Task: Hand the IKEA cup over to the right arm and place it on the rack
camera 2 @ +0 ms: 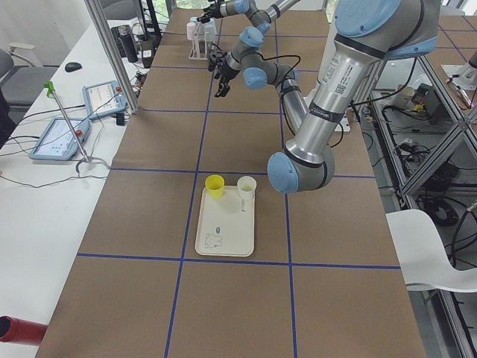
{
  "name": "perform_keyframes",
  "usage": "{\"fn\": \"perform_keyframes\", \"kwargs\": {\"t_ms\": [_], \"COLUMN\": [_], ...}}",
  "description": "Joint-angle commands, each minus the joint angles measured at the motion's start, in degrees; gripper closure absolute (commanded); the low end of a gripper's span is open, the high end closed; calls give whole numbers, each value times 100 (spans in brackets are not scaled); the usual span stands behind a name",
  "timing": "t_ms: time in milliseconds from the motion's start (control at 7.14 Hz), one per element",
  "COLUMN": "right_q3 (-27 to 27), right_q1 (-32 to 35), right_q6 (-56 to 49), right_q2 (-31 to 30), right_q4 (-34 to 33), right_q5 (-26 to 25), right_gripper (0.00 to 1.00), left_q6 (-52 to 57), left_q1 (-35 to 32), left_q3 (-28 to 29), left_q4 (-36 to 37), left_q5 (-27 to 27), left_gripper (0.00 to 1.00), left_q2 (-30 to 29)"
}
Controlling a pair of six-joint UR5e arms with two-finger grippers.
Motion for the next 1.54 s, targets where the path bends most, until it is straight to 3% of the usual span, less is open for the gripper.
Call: {"fn": "perform_keyframes", "kwargs": {"t_ms": [0, 280, 701, 981, 1401], "right_q3": [515, 1026, 1580, 1826, 1828], "right_q1": [74, 355, 575, 576, 558], "right_q6": [25, 216, 1478, 2568, 3959], "right_q2": [-113, -227, -97, 97, 615], "right_q4": [5, -13, -30, 5, 49], "right_q5": [604, 1832, 3677, 4401, 4878], "right_gripper": [0, 0, 0, 0, 0], "left_q6": [766, 1794, 3551, 4512, 5033], "left_q1": [-603, -1156, -1781, -2020, -1986], "left_q3": [-279, -394, -422, -256, 140], "left_q4": [618, 1296, 1581, 1581, 1476], "left_q5": [-663, -1338, -2463, -2993, -3276], "left_gripper": [0, 0, 0, 0, 0], "left_q2": [191, 366, 1348, 1947, 2554]}}
